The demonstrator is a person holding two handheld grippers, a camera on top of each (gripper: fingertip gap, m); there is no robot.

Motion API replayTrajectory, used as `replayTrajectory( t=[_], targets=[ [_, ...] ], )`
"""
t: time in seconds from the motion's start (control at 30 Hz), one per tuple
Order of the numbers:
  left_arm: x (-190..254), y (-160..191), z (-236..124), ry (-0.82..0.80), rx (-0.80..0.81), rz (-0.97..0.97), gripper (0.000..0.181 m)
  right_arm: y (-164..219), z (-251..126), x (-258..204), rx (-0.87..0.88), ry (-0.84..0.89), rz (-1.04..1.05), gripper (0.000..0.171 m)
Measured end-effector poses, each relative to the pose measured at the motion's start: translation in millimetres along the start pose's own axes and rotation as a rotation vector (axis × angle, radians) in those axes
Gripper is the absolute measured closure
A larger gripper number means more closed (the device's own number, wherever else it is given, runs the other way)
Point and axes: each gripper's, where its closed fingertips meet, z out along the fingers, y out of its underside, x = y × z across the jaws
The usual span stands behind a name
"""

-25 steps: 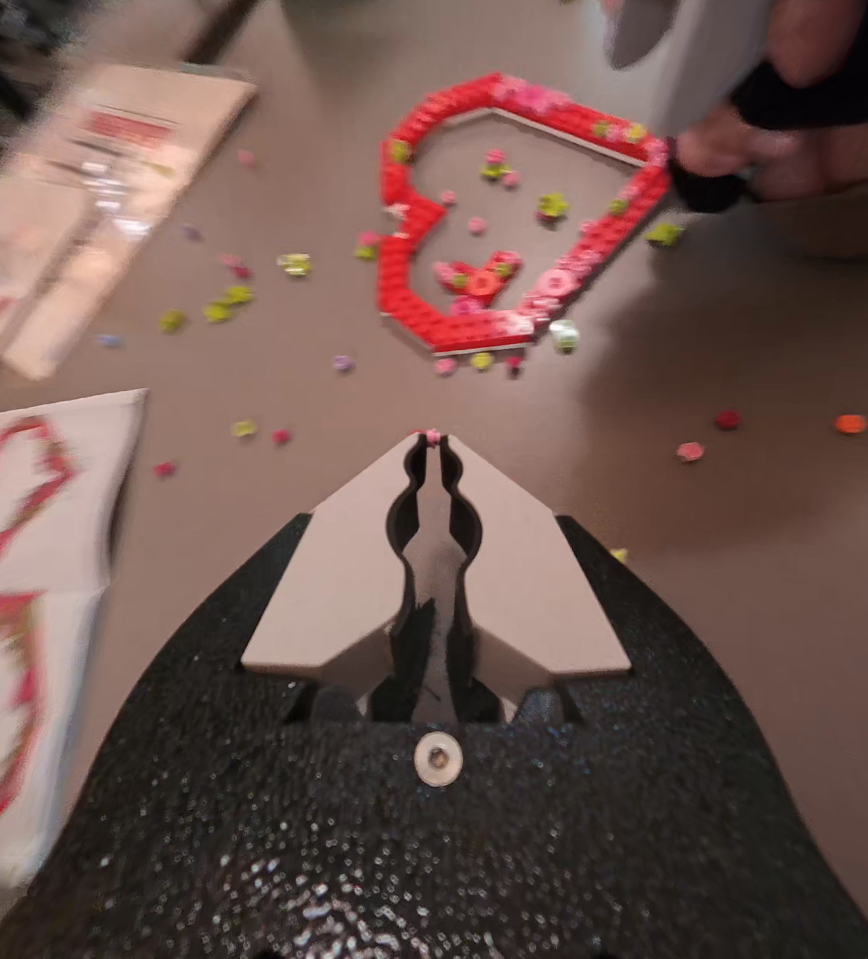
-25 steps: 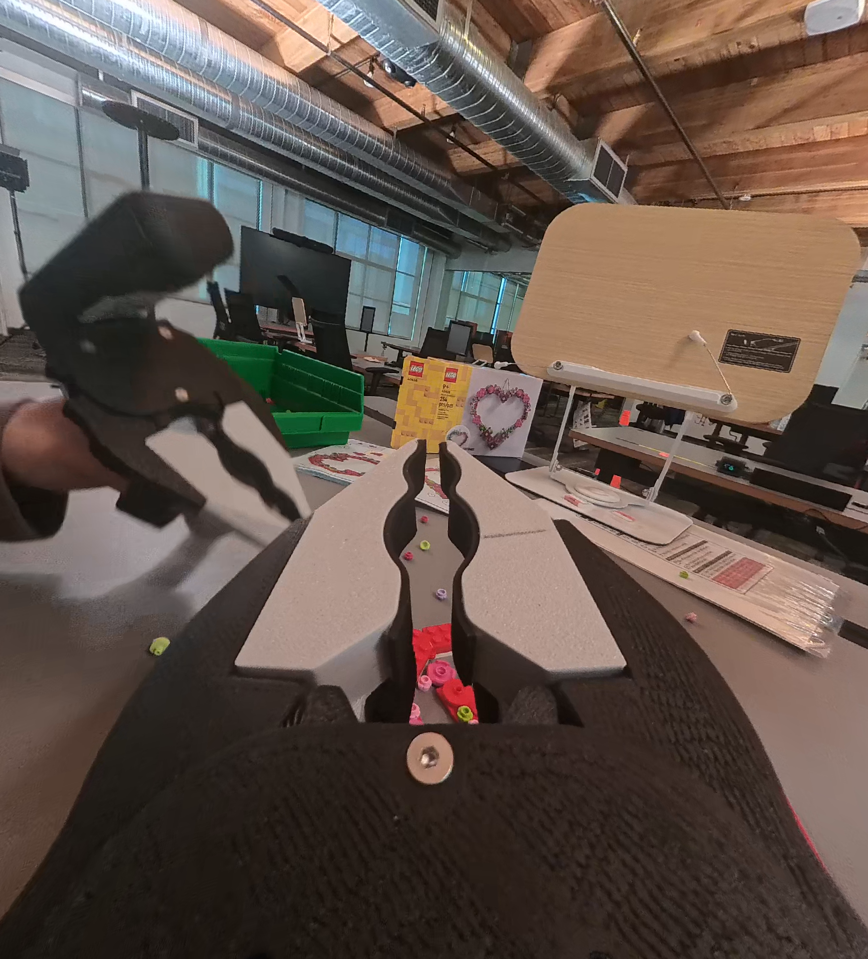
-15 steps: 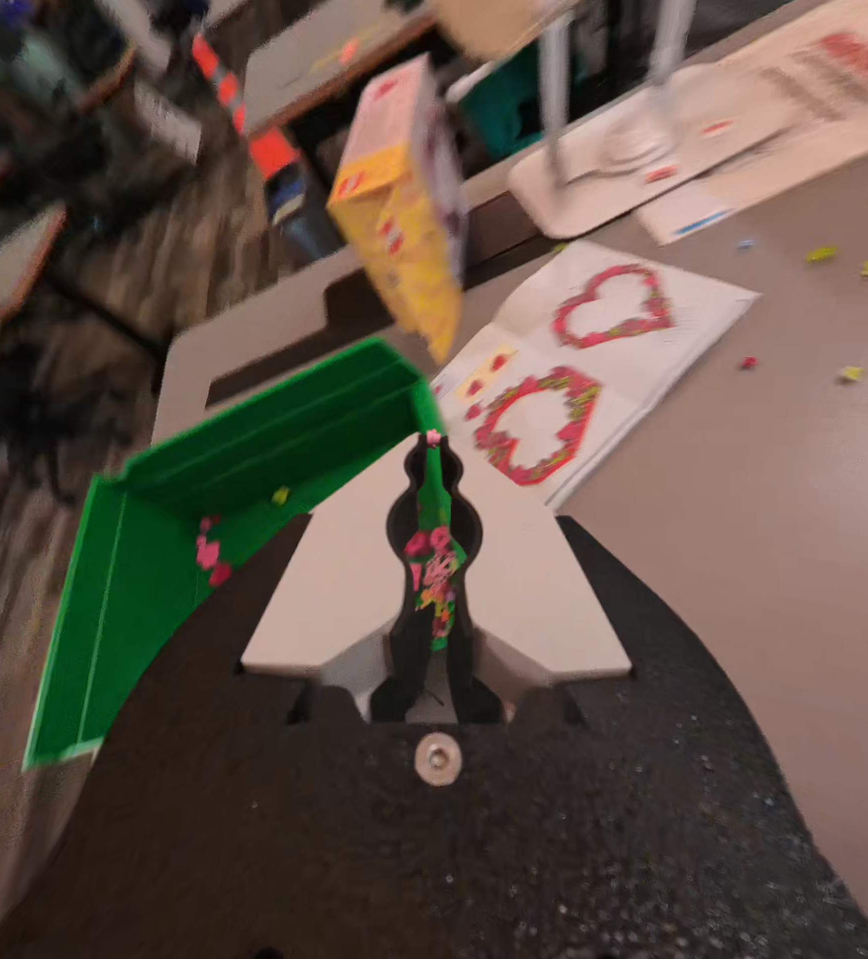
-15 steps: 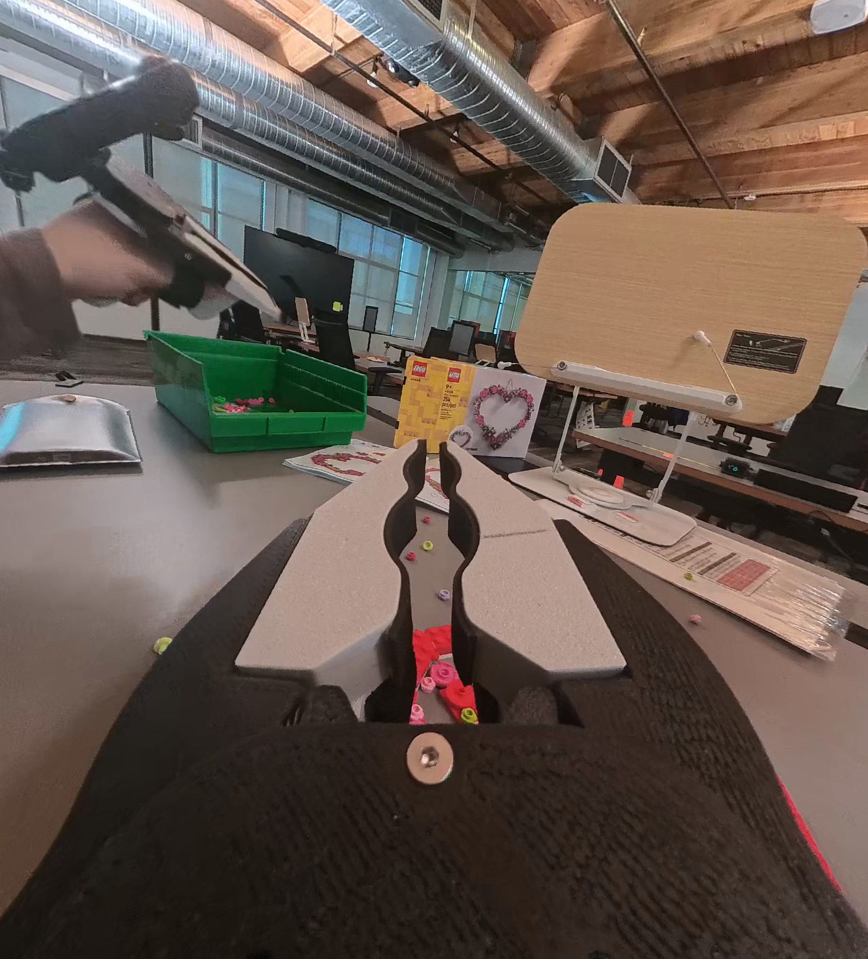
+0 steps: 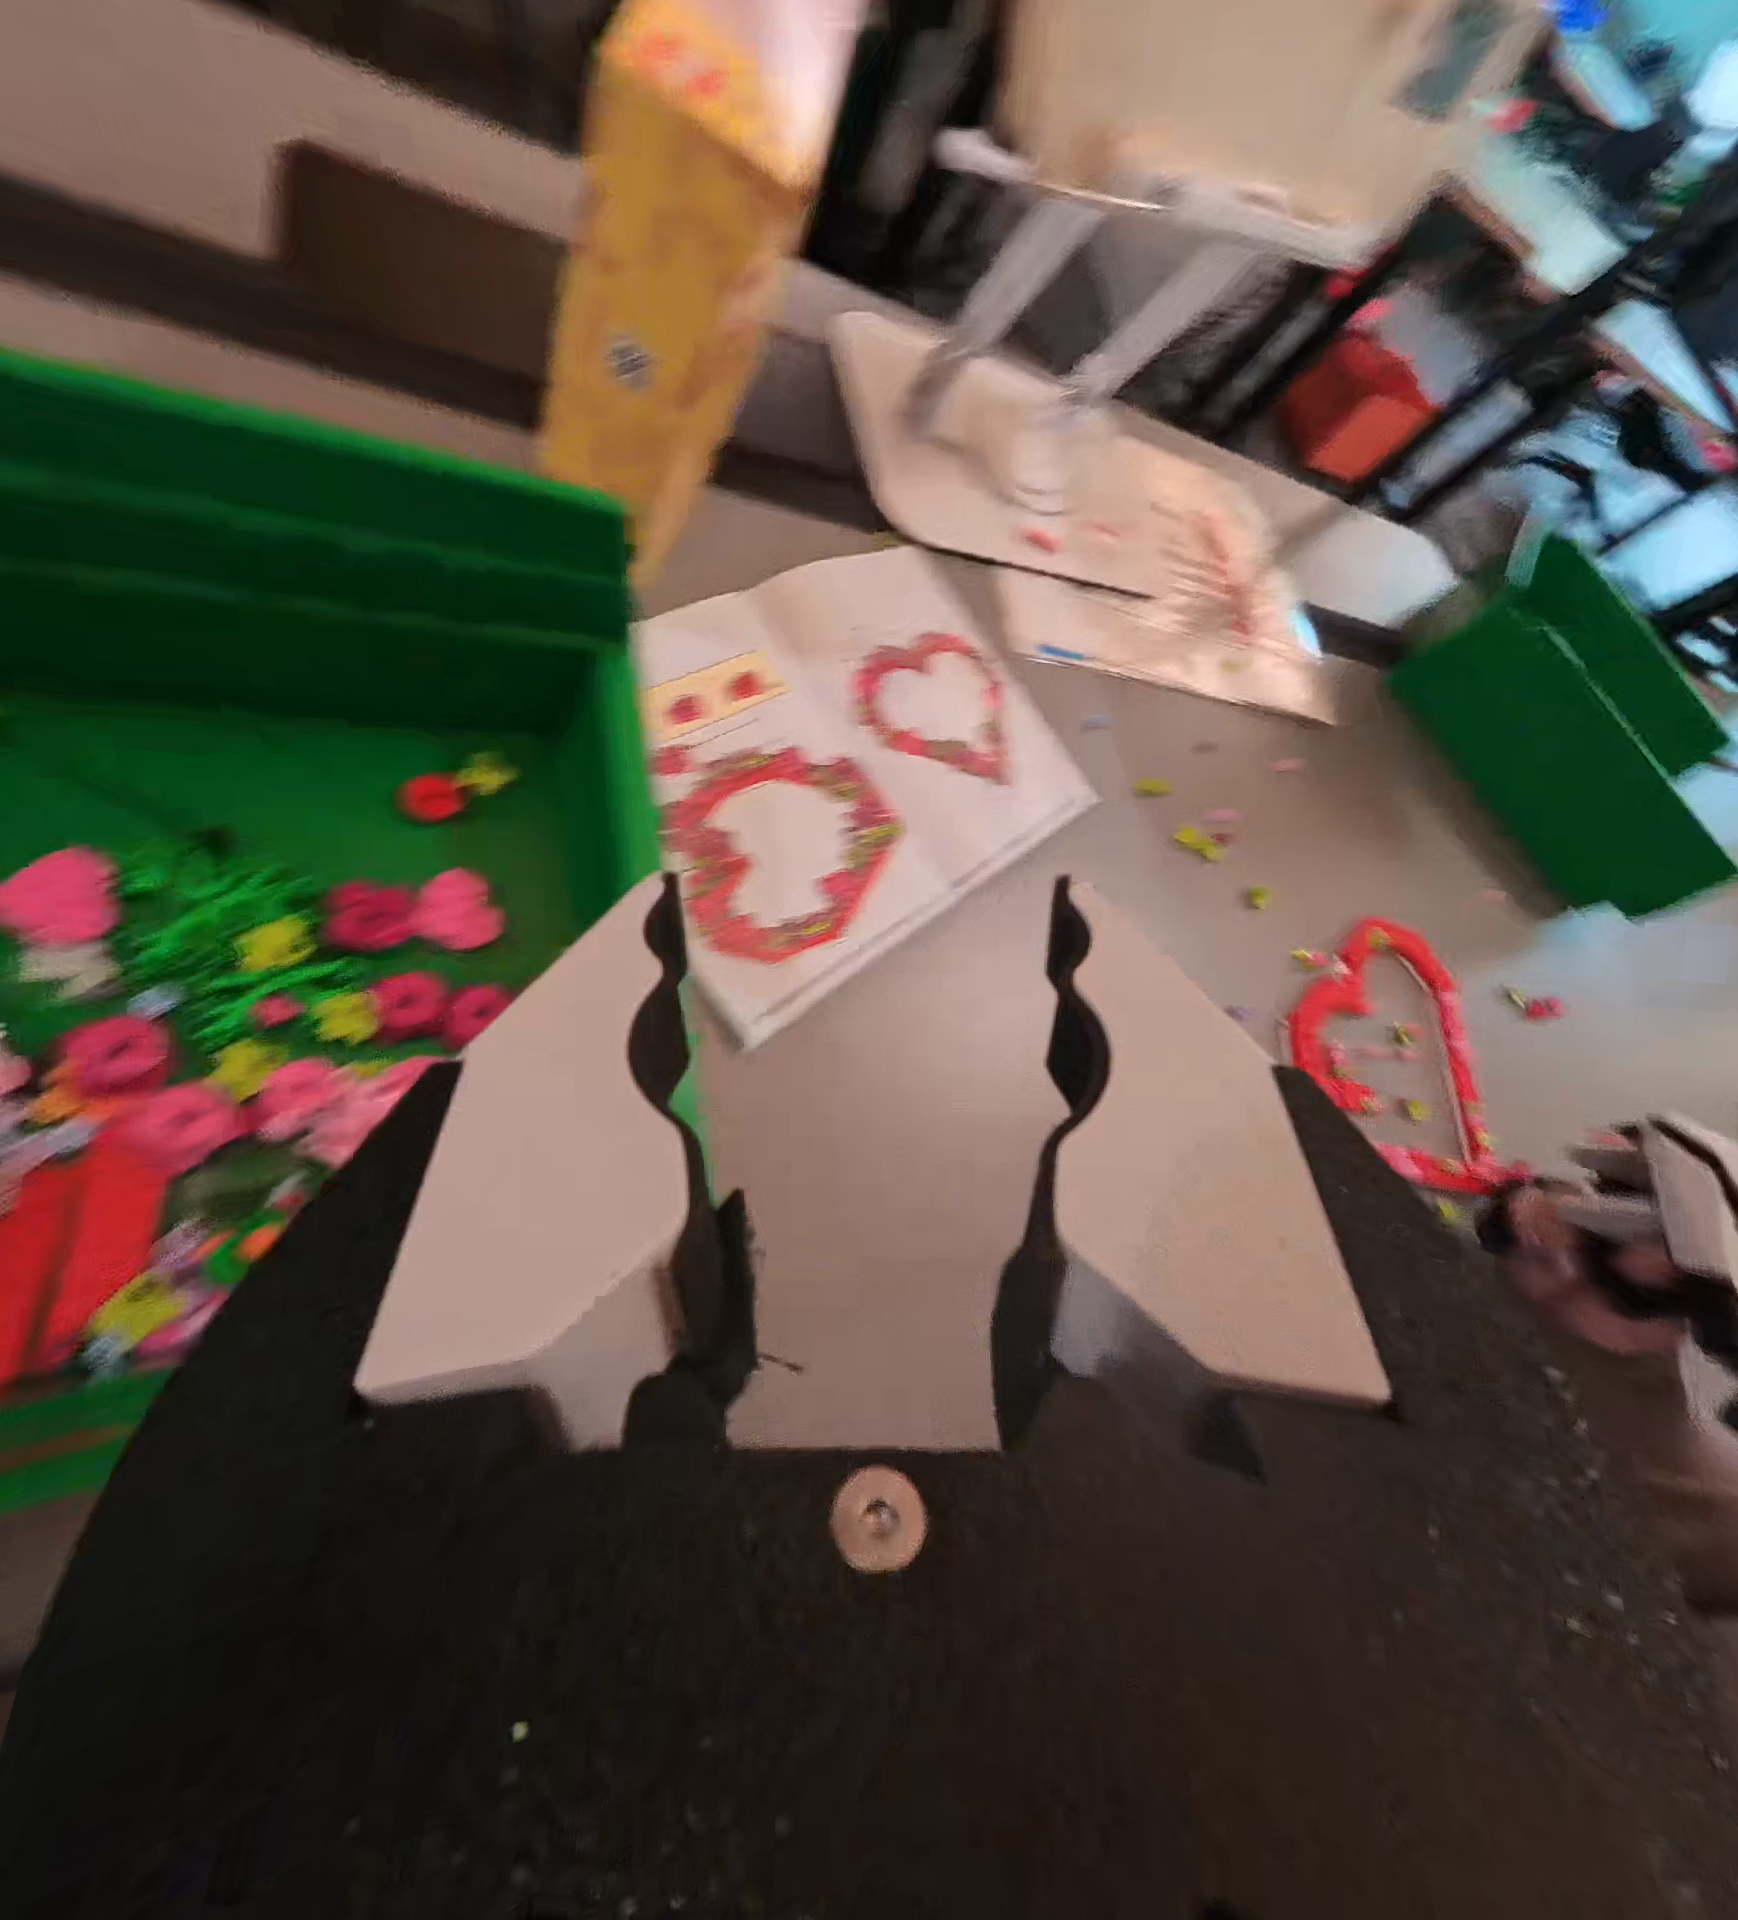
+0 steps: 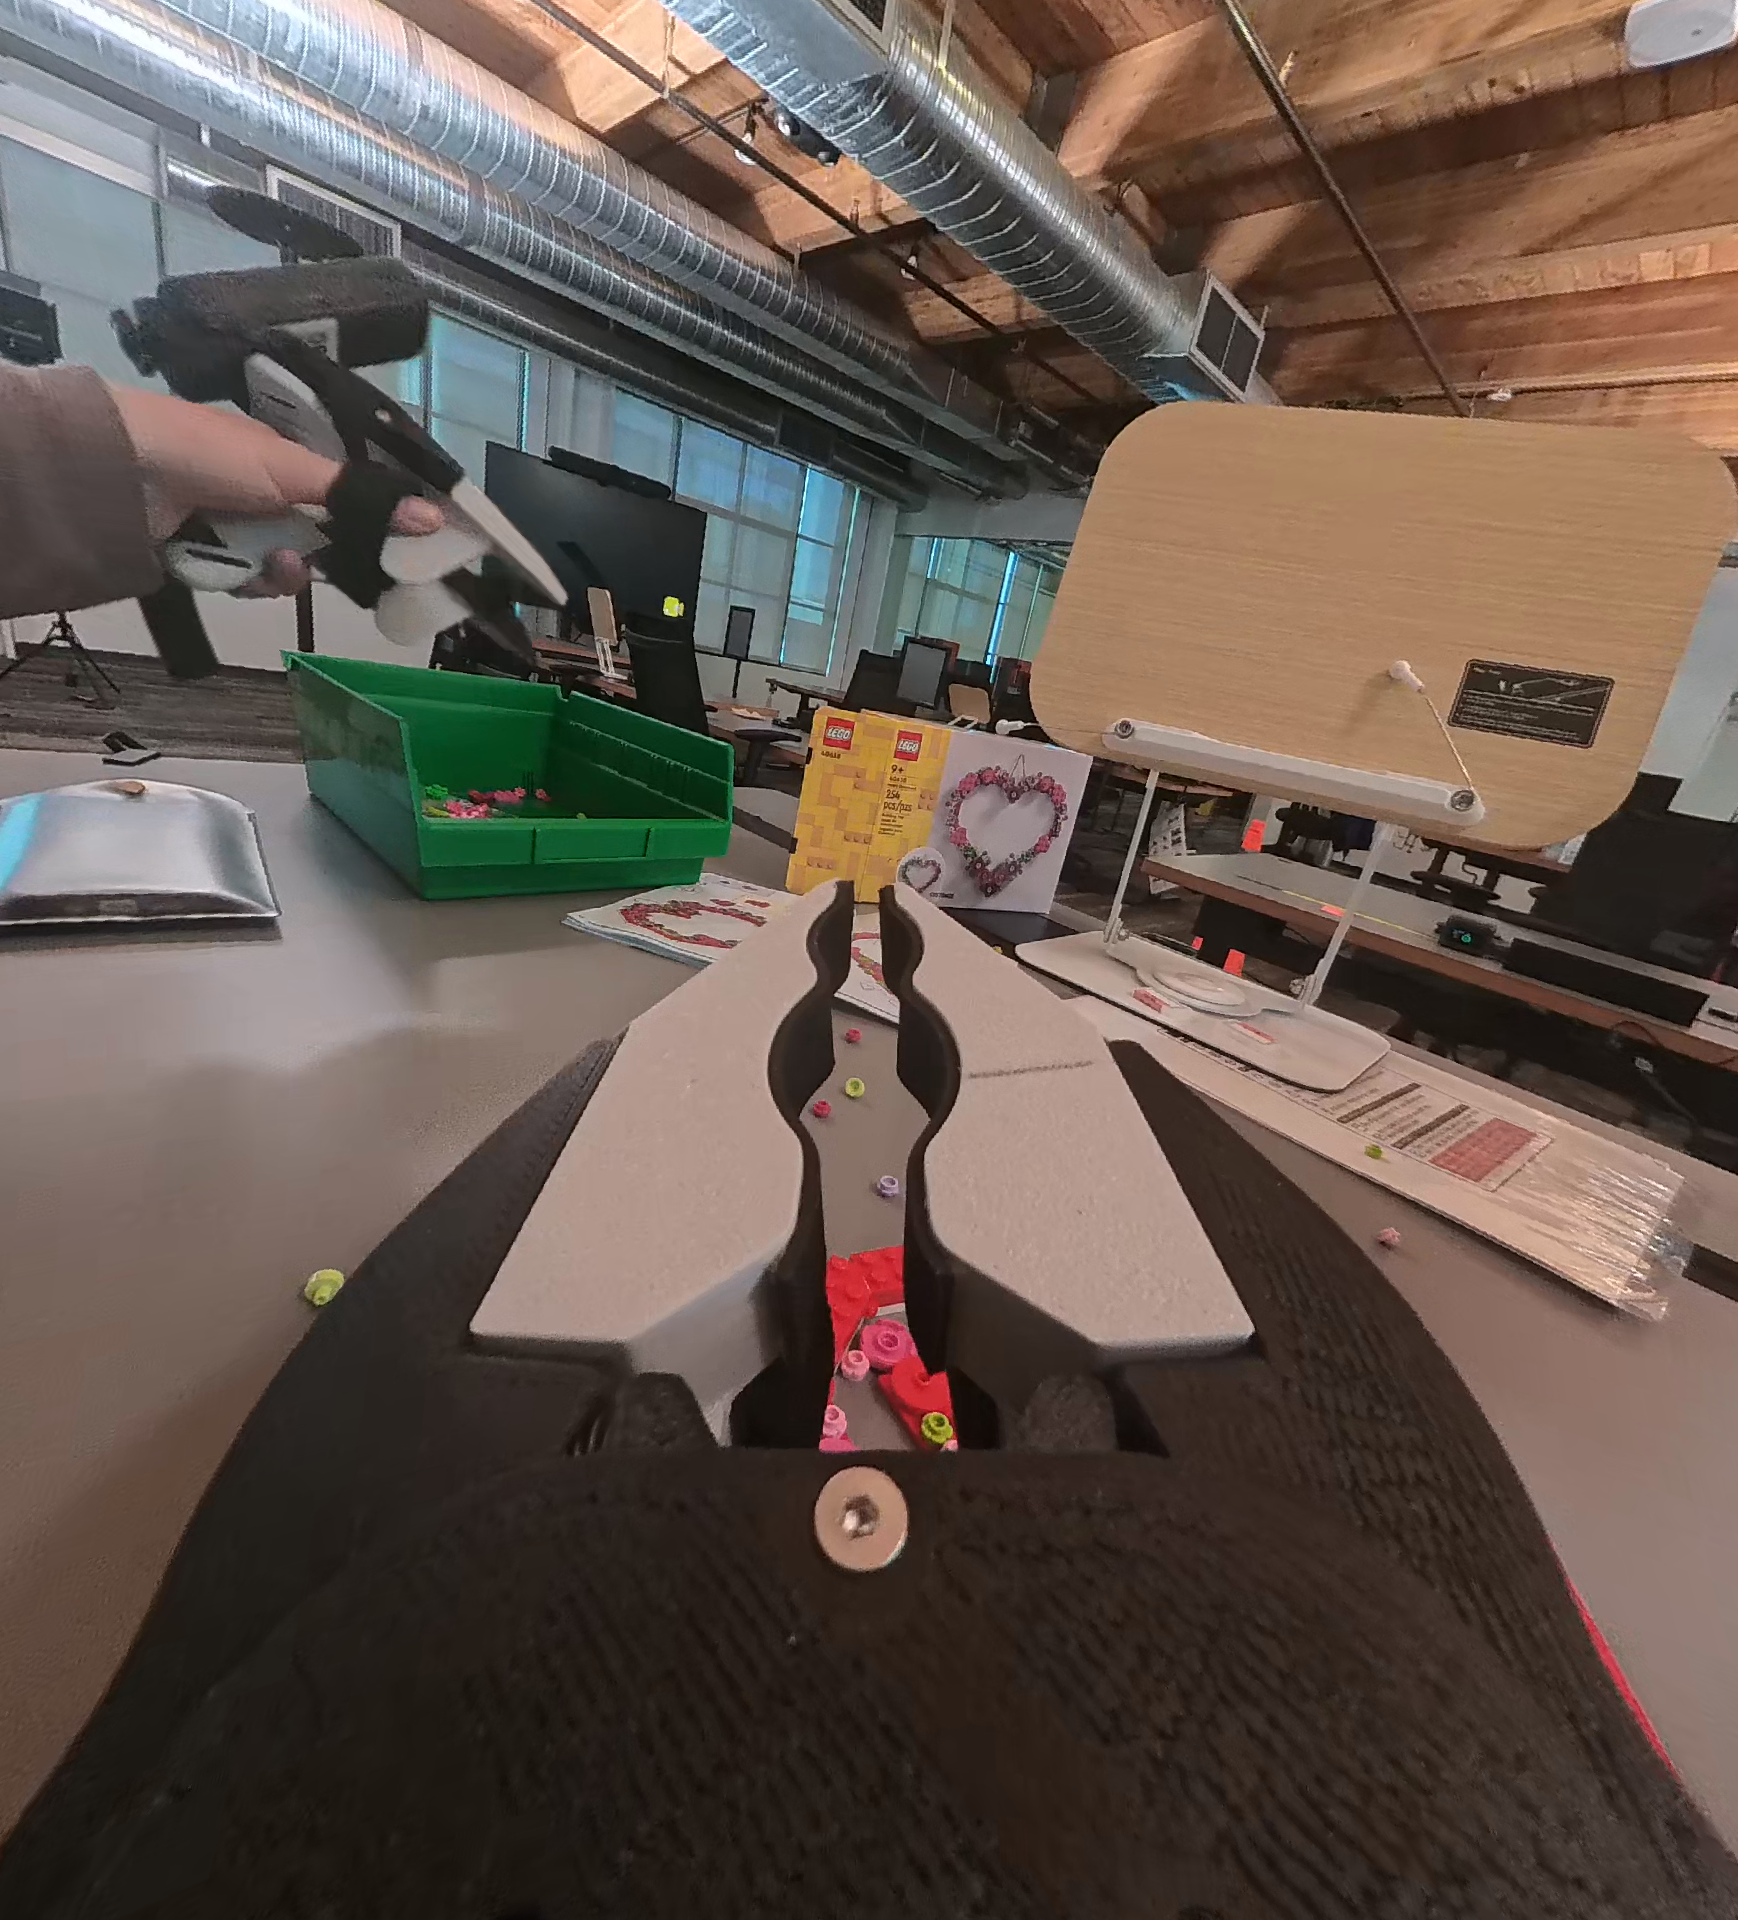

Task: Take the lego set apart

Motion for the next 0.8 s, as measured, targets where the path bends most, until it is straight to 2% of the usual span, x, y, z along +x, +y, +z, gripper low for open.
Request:
replayTrajectory(
  t=[0.07, 0.13, 0.2, 0.27, 0.4, 0.5, 0.63, 0.7, 0.77, 0.8],
  targets=[
    [47, 26, 12, 0.127, -0.048, 0.142, 0.127, 0, 0, 0, 0.001, 0.000, -0.001, 0.168],
    [104, 74, 26, 0.306, -0.146, 0.266, 0.139, 0, 0, 0, 0.001, 0.001, -0.002, 0.168],
    [161, 129, 31, 0.529, -0.257, 0.300, 0.148, 0, 0, 1, 0.001, 0.003, 0.002, 0.168],
    [196, 177, 34, 0.661, -0.339, 0.349, 0.151, 0, -1, 2, 0.000, 0.005, 0.002, 0.168],
    [208, 244, 52, 0.607, -0.363, 0.647, 0.152, 0, -1, 3, 0.000, 0.009, 0.004, 0.168],
    [194, 263, 63, 0.473, -0.361, 0.801, 0.153, 0, -1, 3, 0.004, 0.008, 0.011, 0.168],
    [209, 271, 59, 0.594, -0.302, 0.702, 0.157, 0, -1, 2, 0.006, 0.004, 0.018, 0.168],
    [201, 278, 65, 0.550, -0.320, 0.720, 0.159, 0, -1, 2, 0.004, 0.002, 0.018, 0.168],
    [189, 275, 73, 0.459, -0.303, 0.728, 0.170, 1, -1, 2, -0.001, 0.003, 0.018, 0.168],
    [192, 275, 72, 0.484, -0.297, 0.716, 0.167, 1, -1, 2, -0.003, 0.004, 0.018, 0.168]
  ],
)
